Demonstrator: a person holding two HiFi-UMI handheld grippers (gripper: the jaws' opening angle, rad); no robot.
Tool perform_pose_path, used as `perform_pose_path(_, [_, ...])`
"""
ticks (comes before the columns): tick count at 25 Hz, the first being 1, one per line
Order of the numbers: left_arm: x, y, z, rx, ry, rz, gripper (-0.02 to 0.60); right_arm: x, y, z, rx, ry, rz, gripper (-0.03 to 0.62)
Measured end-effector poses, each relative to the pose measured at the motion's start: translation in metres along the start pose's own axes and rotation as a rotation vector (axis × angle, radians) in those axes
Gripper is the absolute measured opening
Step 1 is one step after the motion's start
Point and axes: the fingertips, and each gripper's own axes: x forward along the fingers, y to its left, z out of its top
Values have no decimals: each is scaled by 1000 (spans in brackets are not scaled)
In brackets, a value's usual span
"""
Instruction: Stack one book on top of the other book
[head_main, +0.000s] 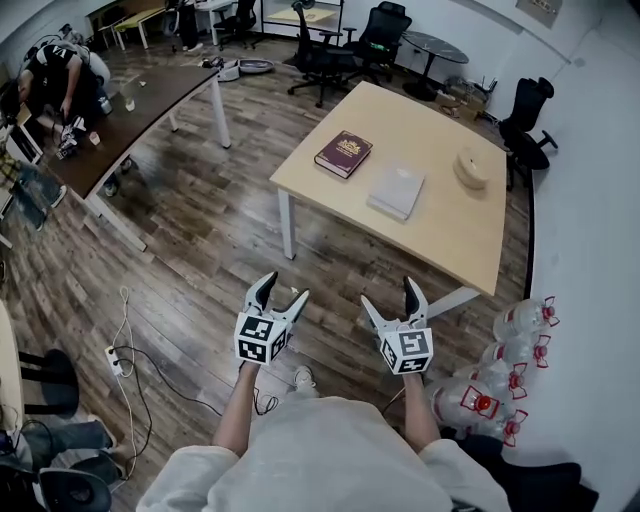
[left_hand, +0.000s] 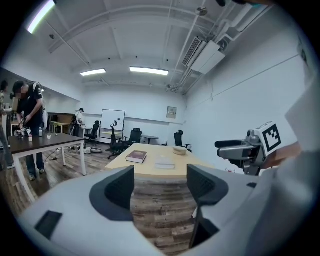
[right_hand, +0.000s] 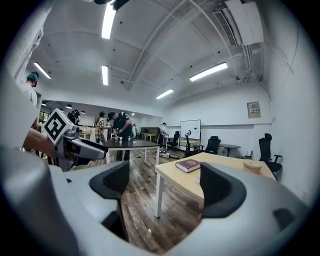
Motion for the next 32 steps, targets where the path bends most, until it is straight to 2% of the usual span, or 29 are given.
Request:
perform_pose_path(8, [33, 55, 6, -8, 12, -3, 325, 61, 0, 4, -4, 6, -10, 425])
perform_pose_path(24, [91, 96, 2, 11, 68, 9, 322, 134, -27, -15, 17, 44, -3, 414])
perform_pose_path(32, [151, 116, 14, -1, 71, 15, 322, 187, -66, -20, 26, 38, 1, 410])
